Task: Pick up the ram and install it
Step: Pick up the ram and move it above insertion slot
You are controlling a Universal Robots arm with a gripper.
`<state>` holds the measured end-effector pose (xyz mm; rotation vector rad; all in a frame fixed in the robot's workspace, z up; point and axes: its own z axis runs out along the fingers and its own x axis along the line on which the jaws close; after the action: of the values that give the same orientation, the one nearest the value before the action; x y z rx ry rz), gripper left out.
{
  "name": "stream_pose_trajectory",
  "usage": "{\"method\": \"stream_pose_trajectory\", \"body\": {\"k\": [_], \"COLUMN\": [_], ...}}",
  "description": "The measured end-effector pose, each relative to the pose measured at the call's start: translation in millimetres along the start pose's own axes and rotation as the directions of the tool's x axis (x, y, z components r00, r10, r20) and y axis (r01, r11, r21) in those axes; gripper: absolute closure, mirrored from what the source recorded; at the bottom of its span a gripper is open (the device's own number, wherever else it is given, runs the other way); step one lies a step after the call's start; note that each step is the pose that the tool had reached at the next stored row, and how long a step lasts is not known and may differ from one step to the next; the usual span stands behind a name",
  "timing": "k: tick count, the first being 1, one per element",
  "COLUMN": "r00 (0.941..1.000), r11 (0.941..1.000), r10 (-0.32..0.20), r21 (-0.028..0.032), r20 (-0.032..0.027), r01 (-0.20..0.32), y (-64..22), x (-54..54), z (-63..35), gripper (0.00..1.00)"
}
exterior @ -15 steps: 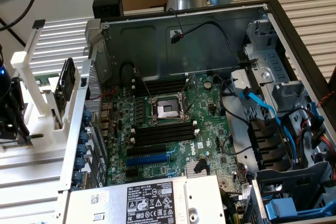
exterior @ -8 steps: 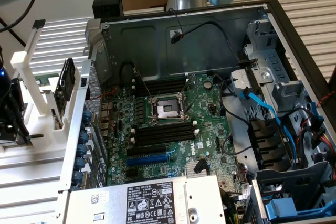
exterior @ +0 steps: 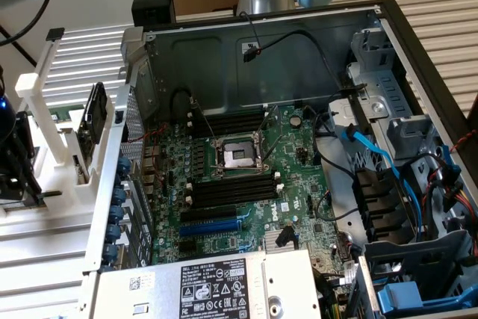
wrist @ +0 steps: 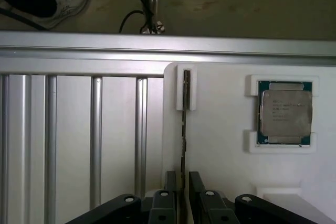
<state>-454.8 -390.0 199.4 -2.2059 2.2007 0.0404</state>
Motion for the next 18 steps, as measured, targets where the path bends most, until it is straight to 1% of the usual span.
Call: {"method": "stream_pose_trajectory", "body": {"k": [3, 4, 5, 6, 7, 15, 18], "r00": [1.0, 1.0, 1.0, 1.0, 1.0, 1.0, 1.0], "r11": [1.0, 1.0, 1.0, 1.0, 1.0, 1.0, 1.0], "r10": [0.0, 0.0, 0.0, 0.0, 0.0, 0.0, 0.0], "r21": [0.0, 0.0, 0.0, -0.0001, 0.0, 0.0, 0.0], "r20": [0.0, 0.0, 0.0, 0.0, 0.0, 0.0, 0.0], "r01": [0.0, 0.0, 0.0, 0.0, 0.0, 0.0, 0.0], "y": [0.0, 0.0, 0.0, 0.0, 0.0, 0.0, 0.0], "x": [0.0, 0.0, 0.0, 0.0, 0.0, 0.0, -0.1], "z": [0.0, 0.0, 0.0, 0.0, 0.0, 0.0, -3.3], "gripper": [0.76, 0.78, 0.84, 0.84, 0.88, 0.88, 0.88]}}
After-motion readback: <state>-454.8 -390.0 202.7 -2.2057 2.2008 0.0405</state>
